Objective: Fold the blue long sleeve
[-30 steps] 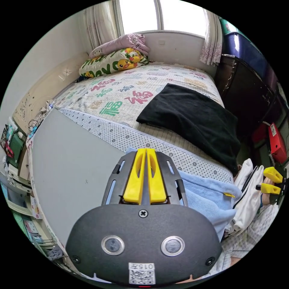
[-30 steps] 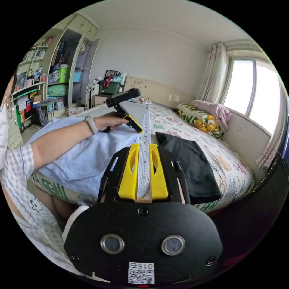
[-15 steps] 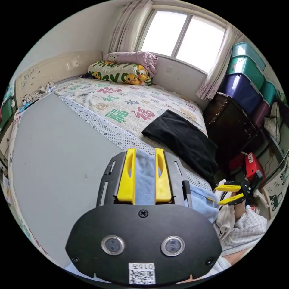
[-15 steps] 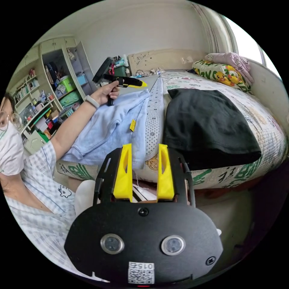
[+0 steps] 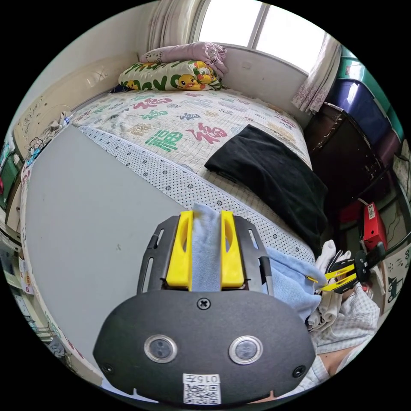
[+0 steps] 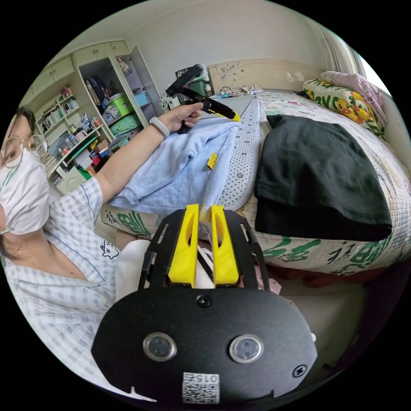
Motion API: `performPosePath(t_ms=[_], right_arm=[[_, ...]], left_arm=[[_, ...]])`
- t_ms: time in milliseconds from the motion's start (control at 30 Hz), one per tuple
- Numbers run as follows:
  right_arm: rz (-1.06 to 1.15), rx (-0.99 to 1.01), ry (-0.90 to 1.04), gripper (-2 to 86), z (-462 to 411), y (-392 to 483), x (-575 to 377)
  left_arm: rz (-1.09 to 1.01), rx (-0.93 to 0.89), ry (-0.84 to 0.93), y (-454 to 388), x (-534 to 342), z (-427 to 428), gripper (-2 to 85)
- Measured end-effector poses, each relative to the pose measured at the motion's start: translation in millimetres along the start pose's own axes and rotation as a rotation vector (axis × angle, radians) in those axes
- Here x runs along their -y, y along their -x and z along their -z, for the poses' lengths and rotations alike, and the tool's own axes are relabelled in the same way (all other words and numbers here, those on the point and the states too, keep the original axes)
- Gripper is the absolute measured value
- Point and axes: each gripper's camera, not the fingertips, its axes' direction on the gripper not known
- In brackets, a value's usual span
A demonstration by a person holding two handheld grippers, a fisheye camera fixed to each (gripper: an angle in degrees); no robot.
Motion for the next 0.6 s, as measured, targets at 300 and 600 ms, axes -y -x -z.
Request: performPosePath(t_ms=[300, 600], right_arm=[[-0.015, 0.011, -0.032, 1.7, 4, -6, -15], [-0.061, -0.068, -0.280, 0.5, 43, -7, -49]], left_arm=[[-0.045, 0.076, -0.032, -28, -24, -10, 3.4], [0.032, 0.202, -0.073, -60, -26, 17, 1.5]])
